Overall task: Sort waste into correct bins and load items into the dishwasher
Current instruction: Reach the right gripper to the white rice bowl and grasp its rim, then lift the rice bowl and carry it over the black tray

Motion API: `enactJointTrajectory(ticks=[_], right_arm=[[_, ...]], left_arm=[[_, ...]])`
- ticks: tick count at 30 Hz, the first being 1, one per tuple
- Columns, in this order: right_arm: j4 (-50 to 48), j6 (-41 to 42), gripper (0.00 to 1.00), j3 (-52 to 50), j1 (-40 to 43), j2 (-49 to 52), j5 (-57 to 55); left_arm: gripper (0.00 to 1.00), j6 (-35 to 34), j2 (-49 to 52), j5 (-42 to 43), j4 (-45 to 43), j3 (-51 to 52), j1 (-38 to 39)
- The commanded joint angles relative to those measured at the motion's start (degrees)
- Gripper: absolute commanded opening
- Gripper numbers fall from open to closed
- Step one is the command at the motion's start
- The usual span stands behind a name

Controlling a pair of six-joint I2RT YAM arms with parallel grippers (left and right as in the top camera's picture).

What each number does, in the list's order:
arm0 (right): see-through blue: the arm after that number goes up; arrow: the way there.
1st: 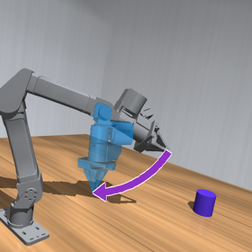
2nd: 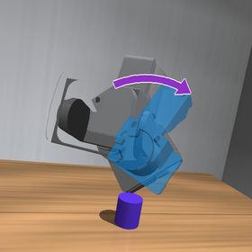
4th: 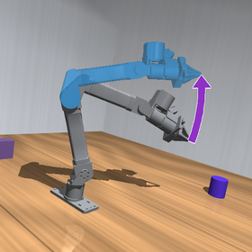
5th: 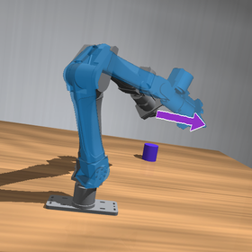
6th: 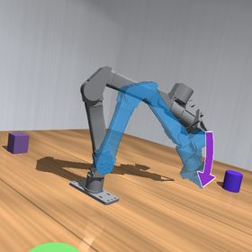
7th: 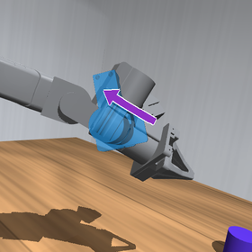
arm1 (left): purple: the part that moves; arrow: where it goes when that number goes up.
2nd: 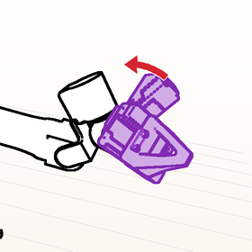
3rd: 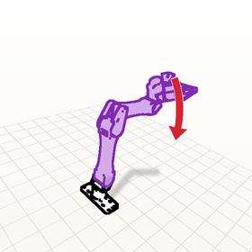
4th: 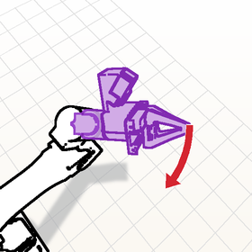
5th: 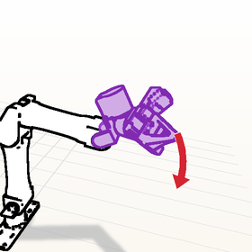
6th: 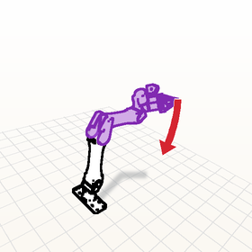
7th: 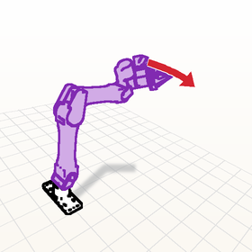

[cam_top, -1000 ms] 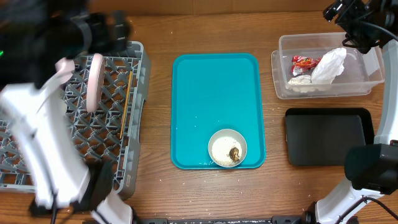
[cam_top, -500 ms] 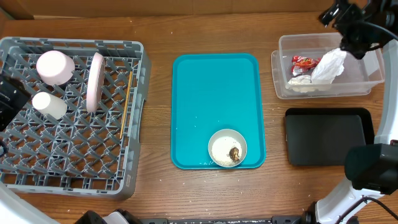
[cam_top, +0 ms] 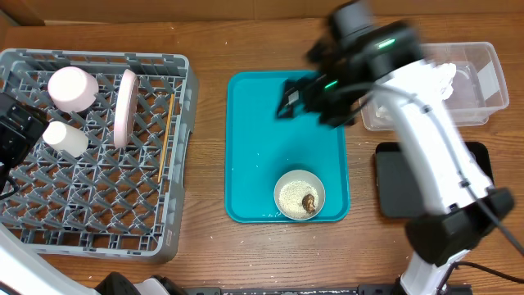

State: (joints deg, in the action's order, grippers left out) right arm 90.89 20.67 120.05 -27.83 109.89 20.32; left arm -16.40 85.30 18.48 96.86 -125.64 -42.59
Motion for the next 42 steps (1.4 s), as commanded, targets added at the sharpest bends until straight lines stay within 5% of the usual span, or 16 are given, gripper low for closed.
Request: enactJointTrajectory(ticks=[1, 10, 16, 22, 34, 42], right_arm=[[-2.64, 22.08, 1.00, -6.38, -9.31, -0.83, -20.98], [-14.62, 33.07, 1.00, -23.17, -19.45, -0.20, -21.49], [-20.61, 41.13, 0.83, -32.26, -20.33, -0.11, -19.45], [-27.80, 41.16, 0.62, -34.93, -20.98, 1.53, -17.20], [-27.39, 44.30, 0.54, -34.93, -21.33, 6.95, -22.21], [-27.39, 44.28, 0.20, -34.93, -21.40, 7.04, -24.61]], left_arm=[[1.00, -0.50, 0.83, 0.59, -0.07, 0.35, -0.20], [1.00, -0.50, 0.85, 0.59, -0.07, 0.35, -0.20], [1.00, -0.52, 0.85, 0.59, -0.07, 0.35, -0.20], [1.00, -0.50, 0.85, 0.59, -0.07, 0.35, -0.20], [1.00, -0.48, 0.85, 0.57, -0.07, 0.35, -0.20], [1.00, -0.50, 0.85, 0.59, -0.09, 0.35, -0.15]])
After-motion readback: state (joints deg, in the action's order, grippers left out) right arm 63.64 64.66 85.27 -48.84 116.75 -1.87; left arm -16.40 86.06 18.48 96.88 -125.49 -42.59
